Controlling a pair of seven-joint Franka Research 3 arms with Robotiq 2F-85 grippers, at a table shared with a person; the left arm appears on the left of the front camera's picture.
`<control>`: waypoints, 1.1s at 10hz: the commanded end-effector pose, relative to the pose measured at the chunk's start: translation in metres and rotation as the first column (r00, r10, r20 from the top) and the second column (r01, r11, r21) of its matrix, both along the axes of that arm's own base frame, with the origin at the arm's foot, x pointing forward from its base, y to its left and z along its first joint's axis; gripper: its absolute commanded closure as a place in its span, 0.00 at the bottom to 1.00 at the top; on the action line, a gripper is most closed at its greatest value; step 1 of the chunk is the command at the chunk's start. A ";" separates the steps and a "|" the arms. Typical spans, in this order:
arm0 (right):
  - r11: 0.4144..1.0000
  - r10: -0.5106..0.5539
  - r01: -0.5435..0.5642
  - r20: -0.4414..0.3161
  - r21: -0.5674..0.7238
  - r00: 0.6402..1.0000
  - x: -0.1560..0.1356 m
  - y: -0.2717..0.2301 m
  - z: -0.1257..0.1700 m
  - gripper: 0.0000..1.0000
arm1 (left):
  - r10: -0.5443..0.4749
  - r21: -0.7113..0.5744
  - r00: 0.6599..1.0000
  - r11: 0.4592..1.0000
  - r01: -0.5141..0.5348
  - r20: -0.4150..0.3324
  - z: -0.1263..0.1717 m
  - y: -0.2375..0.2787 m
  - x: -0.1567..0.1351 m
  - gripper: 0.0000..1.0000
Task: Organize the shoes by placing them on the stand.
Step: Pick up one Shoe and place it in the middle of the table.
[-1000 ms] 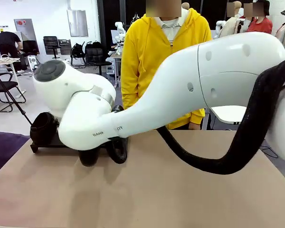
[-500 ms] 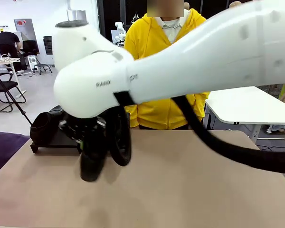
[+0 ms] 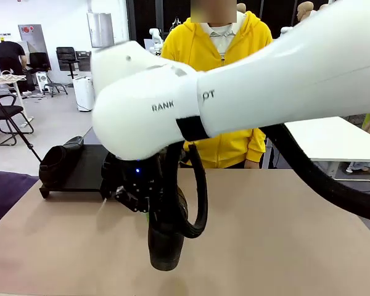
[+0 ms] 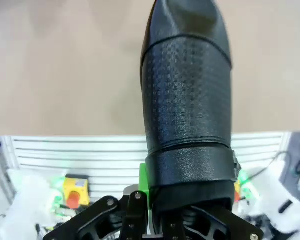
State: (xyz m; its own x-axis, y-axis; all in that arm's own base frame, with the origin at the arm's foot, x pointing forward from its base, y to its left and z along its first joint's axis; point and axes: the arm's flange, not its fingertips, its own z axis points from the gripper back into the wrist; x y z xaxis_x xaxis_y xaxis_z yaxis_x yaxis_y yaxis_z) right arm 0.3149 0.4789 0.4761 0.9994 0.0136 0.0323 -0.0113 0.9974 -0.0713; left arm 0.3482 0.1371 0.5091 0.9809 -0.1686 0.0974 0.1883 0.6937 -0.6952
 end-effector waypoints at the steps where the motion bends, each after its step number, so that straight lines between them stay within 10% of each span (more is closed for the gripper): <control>1: 0.994 0.011 -0.008 -0.029 0.113 1.000 0.012 -0.015 -0.029 1.00 | -0.014 0.006 1.000 1.000 0.014 0.004 0.000 0.002 -0.003 0.00; 7: 0.990 0.025 -0.020 -0.034 0.139 0.999 0.037 -0.036 -0.096 1.00 | -0.014 0.006 1.000 1.000 0.014 0.004 0.000 0.002 -0.003 0.00; 9: 0.993 0.002 0.000 -0.019 0.115 1.000 0.039 -0.039 -0.099 0.00 | -0.014 0.006 1.000 1.000 0.014 0.004 0.000 0.002 -0.003 0.00; 11: 0.994 -0.010 0.011 -0.005 0.104 1.000 0.039 -0.042 -0.099 0.00 | -0.014 0.006 1.000 1.000 0.014 0.004 0.000 0.002 -0.003 0.00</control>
